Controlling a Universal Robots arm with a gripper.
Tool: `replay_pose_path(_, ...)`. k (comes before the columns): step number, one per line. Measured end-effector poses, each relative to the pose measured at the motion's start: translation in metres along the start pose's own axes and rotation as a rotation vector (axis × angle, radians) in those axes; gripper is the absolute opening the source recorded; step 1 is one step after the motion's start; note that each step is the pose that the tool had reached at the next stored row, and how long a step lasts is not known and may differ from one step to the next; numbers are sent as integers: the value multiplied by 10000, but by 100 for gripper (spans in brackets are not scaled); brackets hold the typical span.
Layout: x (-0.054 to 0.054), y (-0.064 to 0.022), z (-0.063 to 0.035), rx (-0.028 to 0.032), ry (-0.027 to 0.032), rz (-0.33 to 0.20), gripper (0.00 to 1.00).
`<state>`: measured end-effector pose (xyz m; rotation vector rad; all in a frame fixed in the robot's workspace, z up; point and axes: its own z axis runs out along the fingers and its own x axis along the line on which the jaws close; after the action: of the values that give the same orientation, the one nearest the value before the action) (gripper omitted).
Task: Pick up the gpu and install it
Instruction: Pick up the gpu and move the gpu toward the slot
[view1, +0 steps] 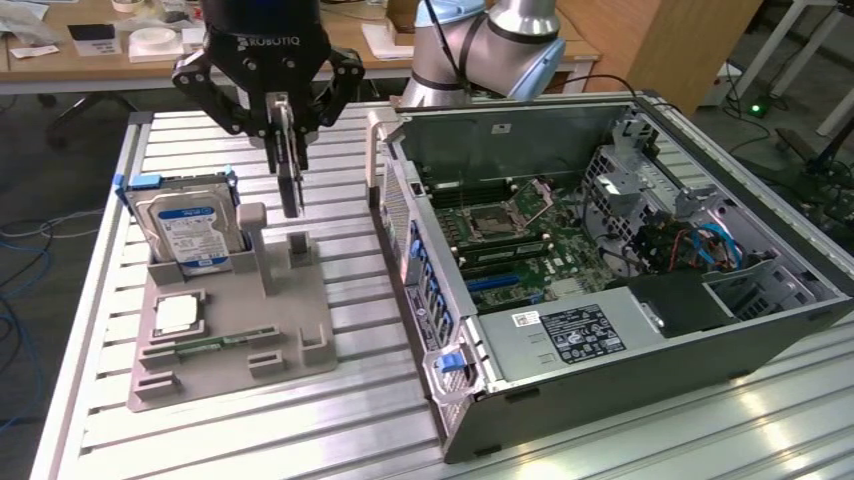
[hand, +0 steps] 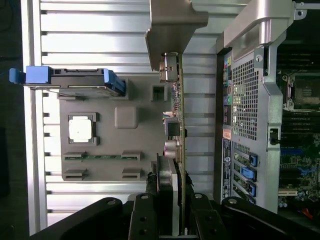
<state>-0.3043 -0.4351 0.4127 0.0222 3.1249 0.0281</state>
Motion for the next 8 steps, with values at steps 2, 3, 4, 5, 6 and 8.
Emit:
replay_pose_path(2, -1, 0, -1, 1, 2, 0, 28)
replay_pose_path(3, -8, 0, -2, 3, 3, -2, 28)
replay_pose_path(4, -18, 0, -2, 2, 3, -2, 28)
replay_pose_path(5, -31, 0, -1, 1, 3, 0, 28)
replay_pose_path(6, -45, 1, -1, 1, 2, 0, 28)
replay_pose_path(8, -78, 1, 0, 0, 2, 0, 28)
